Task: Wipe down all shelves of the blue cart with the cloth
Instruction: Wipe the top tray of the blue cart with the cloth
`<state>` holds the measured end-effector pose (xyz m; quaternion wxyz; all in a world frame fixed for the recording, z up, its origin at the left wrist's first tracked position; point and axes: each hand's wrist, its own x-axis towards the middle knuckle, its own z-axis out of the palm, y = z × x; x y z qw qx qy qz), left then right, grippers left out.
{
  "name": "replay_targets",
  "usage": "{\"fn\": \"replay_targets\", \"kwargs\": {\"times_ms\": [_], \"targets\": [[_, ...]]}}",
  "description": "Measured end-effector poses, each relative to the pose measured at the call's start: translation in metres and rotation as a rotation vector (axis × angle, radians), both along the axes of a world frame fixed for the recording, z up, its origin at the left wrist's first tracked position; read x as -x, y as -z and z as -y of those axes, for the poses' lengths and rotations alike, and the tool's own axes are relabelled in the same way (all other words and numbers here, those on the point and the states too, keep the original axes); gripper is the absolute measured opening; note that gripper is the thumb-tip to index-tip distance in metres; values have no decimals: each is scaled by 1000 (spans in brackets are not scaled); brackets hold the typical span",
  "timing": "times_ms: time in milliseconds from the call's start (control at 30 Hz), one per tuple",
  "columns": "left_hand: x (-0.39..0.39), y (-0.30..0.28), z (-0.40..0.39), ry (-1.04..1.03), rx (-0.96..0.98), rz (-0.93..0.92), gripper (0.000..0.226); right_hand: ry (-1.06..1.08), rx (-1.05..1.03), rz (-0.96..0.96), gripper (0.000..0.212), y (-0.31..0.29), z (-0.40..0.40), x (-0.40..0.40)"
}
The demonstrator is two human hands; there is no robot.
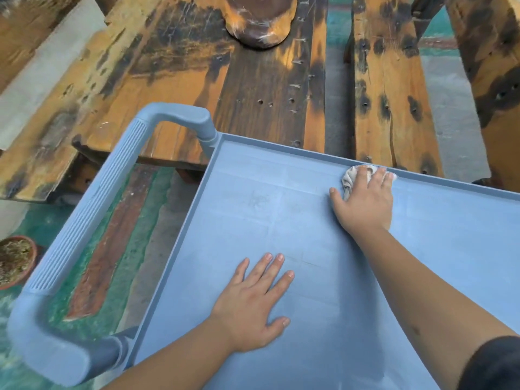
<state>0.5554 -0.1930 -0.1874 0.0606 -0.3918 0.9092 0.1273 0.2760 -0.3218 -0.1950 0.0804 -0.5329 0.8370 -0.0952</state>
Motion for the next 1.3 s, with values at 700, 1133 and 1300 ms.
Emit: {"fn": "replay_targets", "kwargs": {"times_ms": [700,1133,1300], "targets": [[-6,10,3,4,-22,-36,75,-762,-56,472,77,-16,30,-210],[-120,-20,-76,-214,75,-233,56,-879,198,335,50,-46,-45,-135],[-155,-9,-98,-264,90,4,73,-7,186,273,57,-30,-74,28]]}}
